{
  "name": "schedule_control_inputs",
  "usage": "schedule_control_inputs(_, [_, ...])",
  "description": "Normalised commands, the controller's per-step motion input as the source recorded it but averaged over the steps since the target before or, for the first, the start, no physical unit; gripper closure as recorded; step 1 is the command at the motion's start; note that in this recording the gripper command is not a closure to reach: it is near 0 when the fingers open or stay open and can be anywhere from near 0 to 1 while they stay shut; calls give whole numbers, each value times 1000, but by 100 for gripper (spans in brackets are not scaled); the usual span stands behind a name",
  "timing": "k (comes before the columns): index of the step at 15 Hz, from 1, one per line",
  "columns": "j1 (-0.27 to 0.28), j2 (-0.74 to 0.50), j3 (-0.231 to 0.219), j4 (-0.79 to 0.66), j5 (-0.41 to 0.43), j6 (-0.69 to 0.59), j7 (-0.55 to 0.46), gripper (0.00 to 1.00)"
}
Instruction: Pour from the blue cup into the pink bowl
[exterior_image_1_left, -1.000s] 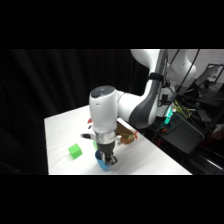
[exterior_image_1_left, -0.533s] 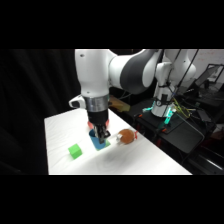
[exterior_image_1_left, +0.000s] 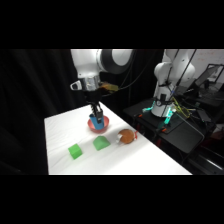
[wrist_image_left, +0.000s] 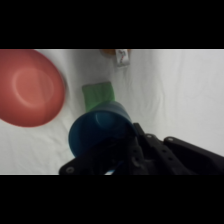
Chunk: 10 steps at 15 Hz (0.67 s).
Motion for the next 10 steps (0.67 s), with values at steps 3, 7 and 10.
schedule_control_inputs(3, [-293,-332,-75,-282,712,-266,-836,18])
schedule_control_inputs(7, [-285,-78,-132,-4,696,-486,-907,18])
schedule_control_inputs(10, [-157,183,-94,237,512,-605,-652,18])
